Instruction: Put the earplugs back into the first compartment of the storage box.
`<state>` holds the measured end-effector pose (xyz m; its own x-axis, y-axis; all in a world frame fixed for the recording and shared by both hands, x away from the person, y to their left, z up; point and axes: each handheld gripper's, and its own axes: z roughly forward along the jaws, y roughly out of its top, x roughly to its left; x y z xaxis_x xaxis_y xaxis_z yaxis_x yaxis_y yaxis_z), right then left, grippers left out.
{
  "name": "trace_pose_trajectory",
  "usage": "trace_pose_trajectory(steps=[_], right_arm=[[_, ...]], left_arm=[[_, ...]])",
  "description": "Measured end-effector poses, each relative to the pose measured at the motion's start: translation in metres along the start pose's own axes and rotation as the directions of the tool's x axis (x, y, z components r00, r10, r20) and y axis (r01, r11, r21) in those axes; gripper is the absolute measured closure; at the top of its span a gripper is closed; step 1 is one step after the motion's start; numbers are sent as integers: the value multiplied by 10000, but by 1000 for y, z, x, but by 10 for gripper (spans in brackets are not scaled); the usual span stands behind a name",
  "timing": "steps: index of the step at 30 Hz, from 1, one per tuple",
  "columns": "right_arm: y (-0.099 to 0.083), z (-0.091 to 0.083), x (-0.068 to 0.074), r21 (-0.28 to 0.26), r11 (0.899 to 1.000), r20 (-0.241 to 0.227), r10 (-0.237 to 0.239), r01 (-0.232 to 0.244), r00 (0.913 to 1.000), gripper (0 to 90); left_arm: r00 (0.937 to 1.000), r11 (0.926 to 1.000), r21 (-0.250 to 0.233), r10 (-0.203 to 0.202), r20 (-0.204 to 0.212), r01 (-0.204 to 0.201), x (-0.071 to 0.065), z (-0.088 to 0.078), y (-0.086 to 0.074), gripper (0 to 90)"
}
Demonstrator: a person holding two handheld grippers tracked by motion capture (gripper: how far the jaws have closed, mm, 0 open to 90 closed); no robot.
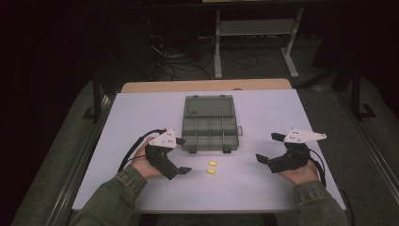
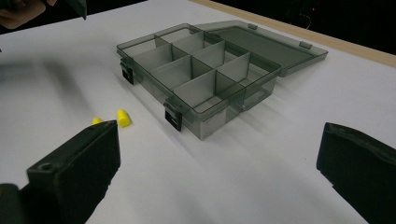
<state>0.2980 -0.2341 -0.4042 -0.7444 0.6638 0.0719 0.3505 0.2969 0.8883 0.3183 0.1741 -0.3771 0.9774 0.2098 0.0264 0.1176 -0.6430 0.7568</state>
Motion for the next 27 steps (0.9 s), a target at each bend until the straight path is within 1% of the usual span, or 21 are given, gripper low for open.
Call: trace_pose_trajectory(steps=[4, 7, 8, 10, 13, 15, 19, 20, 25, 26, 27], right_arm=[[0, 0, 0, 1, 10000, 12, -22, 22, 10000, 0], [0, -1, 1, 13, 10000, 59, -26, 26, 10000, 0], [0, -1, 1, 13, 10000, 59, -26, 26, 10000, 0], [0, -2, 1, 28, 10000, 74, -40, 39, 10000, 0], [-1, -2, 1, 45, 10000, 84, -35, 35, 10000, 0], [-1, -2, 2, 67, 10000, 96, -43, 42, 9999, 0], [-1, -2, 2, 80, 10000, 84, -60, 59, 9999, 0], [-1, -2, 2, 89, 9999, 80, -67, 66, 9999, 0], [-1, -2, 3, 127, 9999, 72, -105, 104, 9999, 0], [-1, -2, 3, 146, 9998, 60, -112, 111, 9999, 0], [-1, -2, 3, 146, 9998, 60, -112, 111, 9999, 0]], left_arm=[[9997, 9997, 163, 175, 164, -178, -2, 7, 3, 22], [9988, 9990, 280, 335, 358, -345, -5, 15, 7, 22], [9988, 9990, 280, 335, 358, -345, -5, 15, 7, 22], [9976, 9981, 384, 461, 511, -481, -7, 22, 10, 22], [9968, 9973, 479, 520, 599, -549, -8, 26, 11, 22], [9952, 9952, 684, 643, 732, -693, -10, 32, 12, 22], [9939, 9941, 780, 692, 859, -760, -12, 38, 13, 23], [9929, 9937, 785, 720, 946, -795, -12, 40, 13, 45], [9873, 9892, 1031, 904, 1302, -1042, -16, 51, 15, 72], [9859, 9880, 1090, 940, 1386, -1095, -16, 53, 15, 97], [9849, 9874, 1113, 963, 1441, -1128, -17, 55, 15, 97]])
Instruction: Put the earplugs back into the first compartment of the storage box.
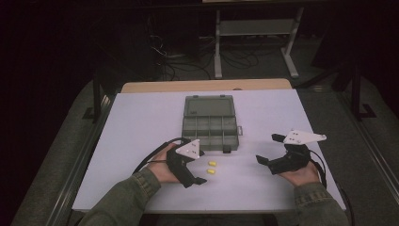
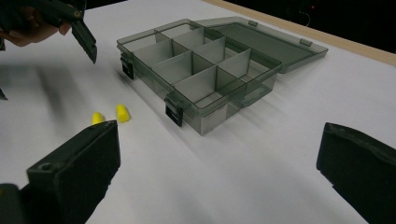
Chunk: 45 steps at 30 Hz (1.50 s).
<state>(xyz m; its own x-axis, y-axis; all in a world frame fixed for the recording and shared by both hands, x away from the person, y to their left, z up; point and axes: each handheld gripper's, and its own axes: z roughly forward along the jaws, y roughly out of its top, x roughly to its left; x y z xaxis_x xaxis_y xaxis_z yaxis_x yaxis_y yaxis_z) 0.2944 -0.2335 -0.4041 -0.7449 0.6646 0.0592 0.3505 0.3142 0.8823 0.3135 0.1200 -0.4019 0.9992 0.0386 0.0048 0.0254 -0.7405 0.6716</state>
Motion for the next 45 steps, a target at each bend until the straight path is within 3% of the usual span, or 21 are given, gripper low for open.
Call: trace_pose_trajectory(steps=[17, 30, 45], right_arm=[[0, 2, 2, 108, 9999, -97, -102, 103, 9999, 0], [0, 4, 3, 211, 9996, -183, -176, 180, 9997, 0], [0, 5, 4, 264, 9993, -227, -248, 254, 9994, 0]], left_arm=[[9989, 9963, 766, 367, 281, -388, 5, 27, 2, 277], [9991, 9939, 1062, 272, 332, -306, 11, 36, 1, 493], [9999, 9903, 1388, 98, 117, -114, 13, 44, 2, 712]])
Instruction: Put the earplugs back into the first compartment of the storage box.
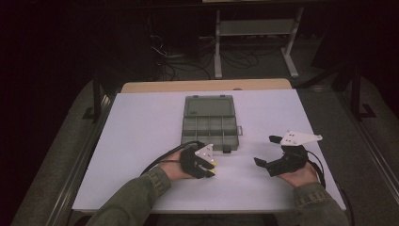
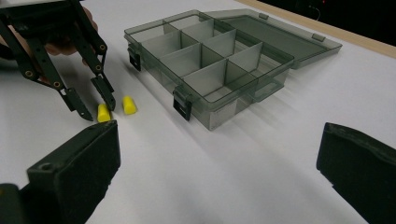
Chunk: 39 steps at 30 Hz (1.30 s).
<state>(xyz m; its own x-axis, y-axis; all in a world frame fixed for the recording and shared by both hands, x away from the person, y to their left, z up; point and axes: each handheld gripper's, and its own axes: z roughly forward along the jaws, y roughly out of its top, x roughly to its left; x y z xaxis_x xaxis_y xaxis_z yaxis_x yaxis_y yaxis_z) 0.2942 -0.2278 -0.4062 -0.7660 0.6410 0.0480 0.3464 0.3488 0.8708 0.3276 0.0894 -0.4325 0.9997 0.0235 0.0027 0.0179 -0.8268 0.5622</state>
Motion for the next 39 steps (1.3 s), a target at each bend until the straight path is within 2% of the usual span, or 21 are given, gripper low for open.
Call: trace_pose_trajectory(steps=[5, 13, 23, 39], right_arm=[[0, 0, 0, 21, 10000, 9, -22, 22, 10000, 0], [0, 0, 0, 8, 10000, 11, -29, 29, 10000, 0], [0, 0, 0, 15, 10000, -12, 6, -6, 10000, 0], [0, 0, 0, 52, 10000, -4, 27, -27, 10000, 0]], left_arm=[[9999, 9999, 50, -109, 49, 108, 2, -1, 0, 798], [9999, 9998, 56, -165, -53, 165, 3, -6, 0, 813], [9994, 9982, -524, -296, -185, 286, 7, -28, 2, 813], [9953, 9891, -1335, -712, -658, 619, 19, -65, -1, 814]])
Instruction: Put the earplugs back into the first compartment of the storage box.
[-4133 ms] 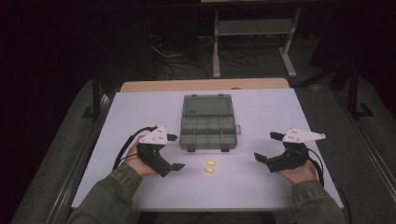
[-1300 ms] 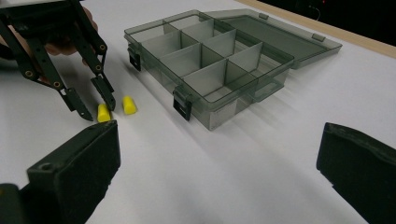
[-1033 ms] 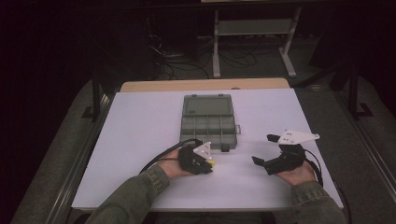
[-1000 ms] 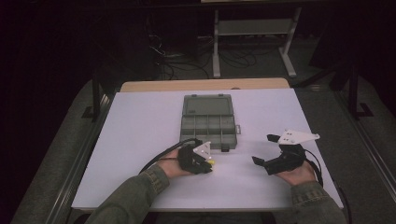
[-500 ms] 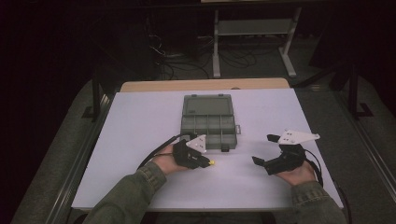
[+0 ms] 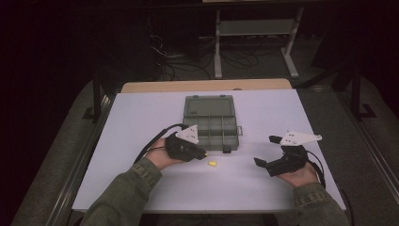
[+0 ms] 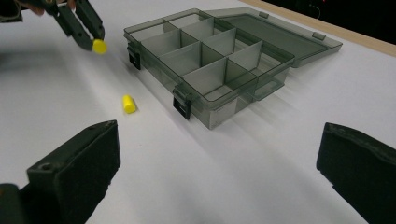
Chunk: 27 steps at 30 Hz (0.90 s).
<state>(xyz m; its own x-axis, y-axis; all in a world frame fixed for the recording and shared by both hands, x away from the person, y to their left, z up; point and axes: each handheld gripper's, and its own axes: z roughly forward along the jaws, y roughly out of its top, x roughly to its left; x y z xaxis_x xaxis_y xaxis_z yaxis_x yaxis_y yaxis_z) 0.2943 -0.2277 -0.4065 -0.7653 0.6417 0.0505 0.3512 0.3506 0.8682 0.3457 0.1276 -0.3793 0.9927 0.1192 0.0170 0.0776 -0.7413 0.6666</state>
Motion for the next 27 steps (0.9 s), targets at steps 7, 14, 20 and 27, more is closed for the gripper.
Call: trace_pose_trajectory(steps=[7, 14, 20, 27], right_arm=[[1, 0, 2, 16, 10000, -10, -71, 71, 10000, 0], [0, 1, 1, 40, 10000, -46, -45, 45, 10000, 0], [0, 2, 2, 73, 10000, -102, -67, 68, 9999, 0], [0, 1, 2, 77, 10000, -113, -49, 49, 9999, 0]], left_arm=[[9993, 9994, -263, -229, -287, 221, 8, -19, 0, 814], [9964, 9983, -478, -369, -765, 333, 23, -41, 8, 814], [9940, 9975, -558, -479, -986, 425, 36, -53, 17, 817], [9917, 9970, -528, -623, -1121, 567, 52, -57, 25, 817]])
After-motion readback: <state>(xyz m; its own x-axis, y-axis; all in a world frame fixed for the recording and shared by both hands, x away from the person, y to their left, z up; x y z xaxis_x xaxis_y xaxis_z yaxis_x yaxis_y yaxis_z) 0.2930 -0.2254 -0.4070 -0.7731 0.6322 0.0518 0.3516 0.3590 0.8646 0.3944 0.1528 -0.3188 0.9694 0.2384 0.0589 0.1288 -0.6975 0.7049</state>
